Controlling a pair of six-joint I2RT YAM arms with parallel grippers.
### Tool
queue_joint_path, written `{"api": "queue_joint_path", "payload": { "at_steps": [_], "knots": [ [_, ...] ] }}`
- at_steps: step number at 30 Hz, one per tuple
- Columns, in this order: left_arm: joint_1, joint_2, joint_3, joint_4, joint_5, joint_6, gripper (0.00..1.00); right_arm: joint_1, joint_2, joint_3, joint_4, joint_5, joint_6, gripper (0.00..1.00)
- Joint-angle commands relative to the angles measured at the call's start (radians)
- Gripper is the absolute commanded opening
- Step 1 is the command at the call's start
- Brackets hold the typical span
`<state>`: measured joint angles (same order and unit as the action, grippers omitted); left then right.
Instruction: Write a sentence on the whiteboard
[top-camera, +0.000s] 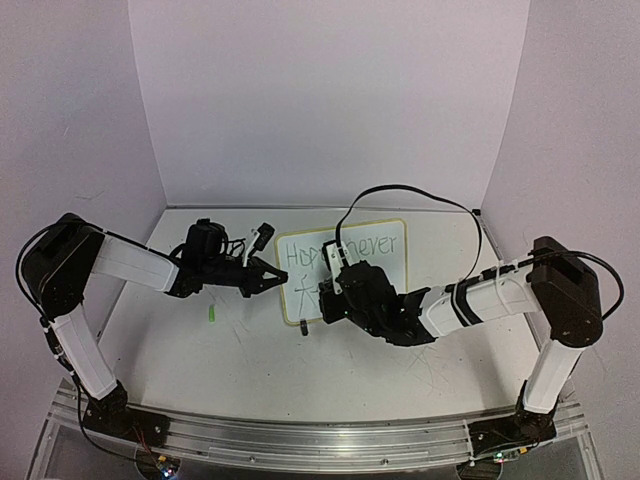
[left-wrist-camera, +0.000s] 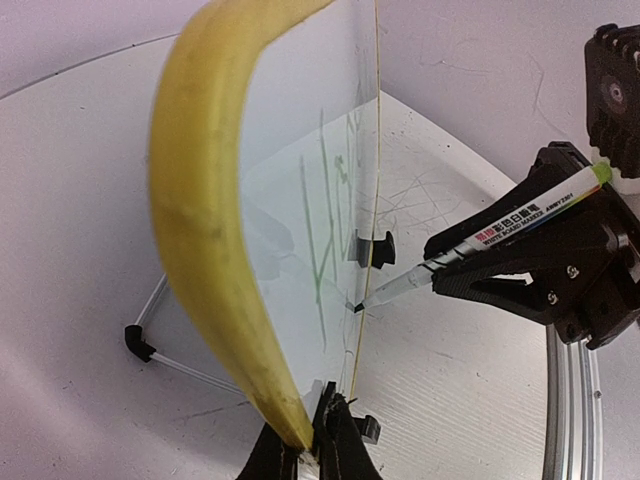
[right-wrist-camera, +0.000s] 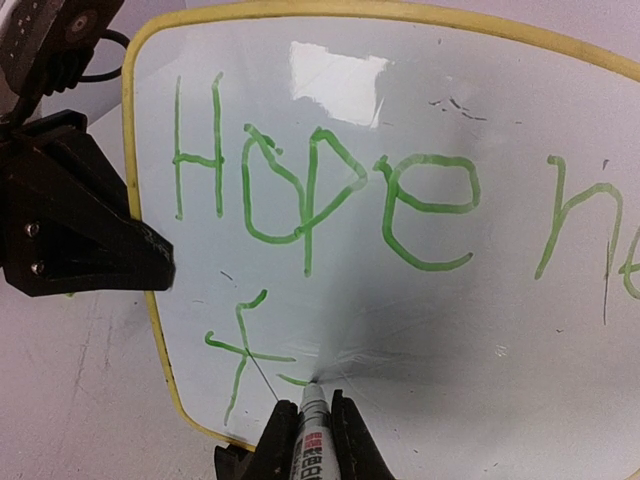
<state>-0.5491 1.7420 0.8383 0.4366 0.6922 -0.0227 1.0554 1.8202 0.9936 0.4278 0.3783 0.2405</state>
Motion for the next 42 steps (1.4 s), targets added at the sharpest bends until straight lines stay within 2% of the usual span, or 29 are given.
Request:
{"api": "queue_joint_path", "payload": {
  "at_steps": [1,10,17,42],
  "knots": [
    [0.012,0.036,0.01,-0.09,-0.185,0.107,0.0,-0.022,-0.007,0.037,0.028,0.054,0.0,0.0],
    [0.011,0.035,0.009,-0.09,-0.187,0.107,0.0,-0.022,-0.032,-0.001,0.031,0.054,0.033,0.0],
    [0.011,0.037,0.009,-0.091,-0.185,0.107,0.0,-0.022,0.001,0.031,0.068,0.034,0.017,0.0],
    [0.011,0.031,0.01,-0.095,-0.187,0.11,0.0,-0.009,0.045,0.053,0.037,-0.023,0.032,0.0]
  ]
}}
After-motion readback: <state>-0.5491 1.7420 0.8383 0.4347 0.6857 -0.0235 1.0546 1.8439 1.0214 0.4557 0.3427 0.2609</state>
